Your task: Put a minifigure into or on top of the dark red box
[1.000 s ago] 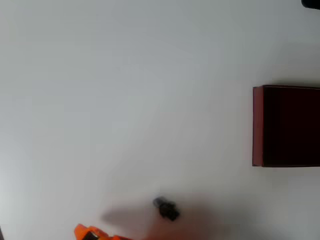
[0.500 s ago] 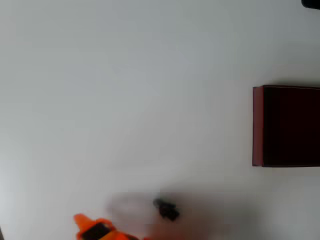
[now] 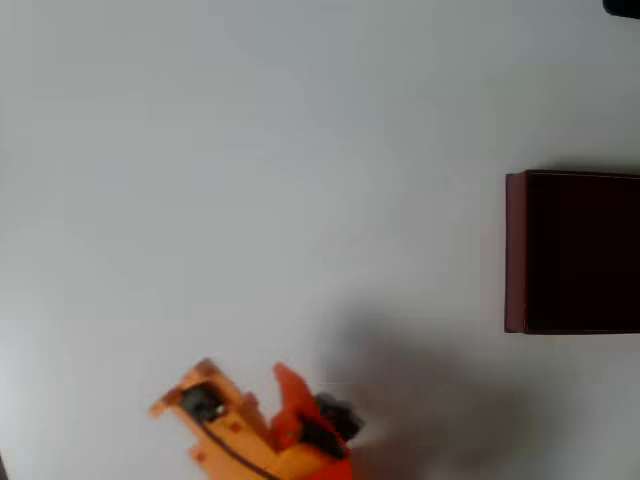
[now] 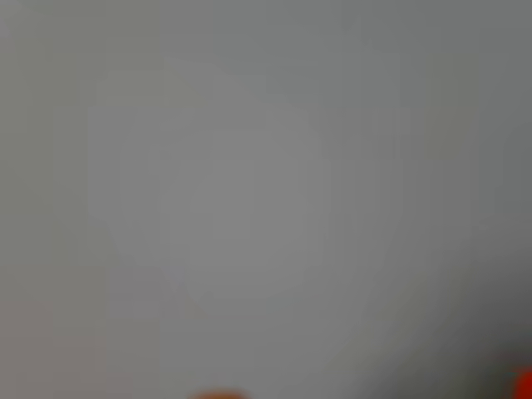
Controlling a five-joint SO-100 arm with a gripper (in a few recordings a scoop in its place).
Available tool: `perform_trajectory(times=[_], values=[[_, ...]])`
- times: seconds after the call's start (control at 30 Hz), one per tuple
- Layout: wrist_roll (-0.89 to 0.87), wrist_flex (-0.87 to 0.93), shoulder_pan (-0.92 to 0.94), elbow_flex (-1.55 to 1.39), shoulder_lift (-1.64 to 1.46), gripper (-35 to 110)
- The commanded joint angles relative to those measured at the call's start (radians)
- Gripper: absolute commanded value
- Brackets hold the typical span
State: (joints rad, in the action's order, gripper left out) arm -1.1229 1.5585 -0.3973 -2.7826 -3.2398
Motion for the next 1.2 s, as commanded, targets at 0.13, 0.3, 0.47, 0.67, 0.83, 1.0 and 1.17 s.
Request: perform_trajectory(times=[0.13, 0.3, 0.47, 0.67, 0.83, 1.0, 1.17], values=[[-0.143, 0.025, 0.032, -0.08, -0.011, 19], [-0.127, 0.006, 0.028, -0.098, -0.012, 19], [-0.021, -0.002, 0.074, -0.086, 0.008, 20], [-0.035, -0.087, 0.043, -0.095, 0.195, 21], [-0.1, -0.147, 0.006, -0.078, 0.336, 21], [-0.124, -0.202, 0.017, -0.046, 0.485, 22], [-0.077, -0.268, 0.032, 0.043, 0.706, 22]])
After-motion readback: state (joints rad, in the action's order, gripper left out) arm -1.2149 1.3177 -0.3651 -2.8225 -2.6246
